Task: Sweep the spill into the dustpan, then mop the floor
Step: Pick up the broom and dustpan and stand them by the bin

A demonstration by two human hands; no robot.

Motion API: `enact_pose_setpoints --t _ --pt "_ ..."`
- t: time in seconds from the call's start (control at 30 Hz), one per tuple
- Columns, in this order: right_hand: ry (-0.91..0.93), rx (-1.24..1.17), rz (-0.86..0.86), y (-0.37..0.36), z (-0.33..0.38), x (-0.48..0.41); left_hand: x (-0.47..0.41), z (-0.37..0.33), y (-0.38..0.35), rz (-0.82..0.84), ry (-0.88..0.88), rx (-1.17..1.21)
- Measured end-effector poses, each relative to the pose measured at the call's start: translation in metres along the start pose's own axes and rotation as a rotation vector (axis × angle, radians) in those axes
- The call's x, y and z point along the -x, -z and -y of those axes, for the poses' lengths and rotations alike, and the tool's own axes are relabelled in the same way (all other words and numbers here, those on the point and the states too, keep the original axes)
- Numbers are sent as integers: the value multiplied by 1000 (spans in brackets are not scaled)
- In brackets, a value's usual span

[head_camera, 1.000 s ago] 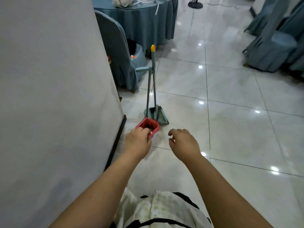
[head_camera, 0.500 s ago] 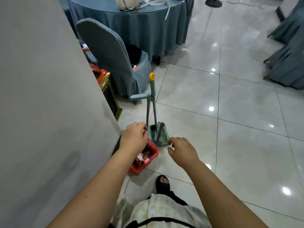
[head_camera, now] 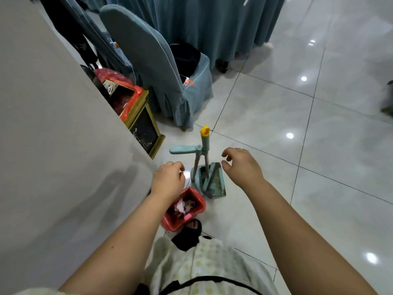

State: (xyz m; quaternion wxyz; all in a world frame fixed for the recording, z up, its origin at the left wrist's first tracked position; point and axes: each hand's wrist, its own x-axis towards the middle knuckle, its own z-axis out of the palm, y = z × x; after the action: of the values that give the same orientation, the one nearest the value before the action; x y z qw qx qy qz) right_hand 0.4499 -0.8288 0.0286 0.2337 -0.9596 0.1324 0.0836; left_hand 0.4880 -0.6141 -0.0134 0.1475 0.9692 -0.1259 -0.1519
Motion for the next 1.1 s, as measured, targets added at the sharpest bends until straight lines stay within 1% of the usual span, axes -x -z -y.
enact_pose_setpoints --t 0.1,0.2,0.27,0.37,0.43,0.5,0.57,0.63,0.77,0.83,0.97,1.03,1.1 --pt "-70 -44 61 -15 -9 -30 -34 9 5 -3 65 47" --pt "-125 -110 132 -39 -21 -58 -67 11 7 -98 80 7" --pt "-118 -160 212 -59 -29 -76 -84 8 3 -111 38 -31" --pt "-112 -253 318 -95 -41 -99 -102 -1 -14 -55 -74 -76" --pt "-106 -292 355 -121 -51 -114 -111 -6 -27 -16 -120 -100" --pt "-101 -328 379 -142 -59 -126 -121 -10 -38 11 -130 -98" --pt "-108 -360 376 -157 -66 -131 -127 -14 -47 18 -167 -115" --pt "-113 -409 339 -169 -73 -134 -129 -17 -56 -13 -201 -123" --pt "-166 -545 268 -182 -80 -140 -125 -20 -58 -75 -208 -4" --pt "-177 -598 247 -183 -82 -142 -124 -21 -58 -84 -215 9" --pt "-161 -650 271 -178 -85 -133 -125 -29 -58 -32 -157 -155" --pt "-123 -629 240 -180 -88 -126 -129 -31 -60 -16 -172 -234" --pt "-111 -631 203 -182 -91 -121 -132 -30 -62 -15 -200 -264"
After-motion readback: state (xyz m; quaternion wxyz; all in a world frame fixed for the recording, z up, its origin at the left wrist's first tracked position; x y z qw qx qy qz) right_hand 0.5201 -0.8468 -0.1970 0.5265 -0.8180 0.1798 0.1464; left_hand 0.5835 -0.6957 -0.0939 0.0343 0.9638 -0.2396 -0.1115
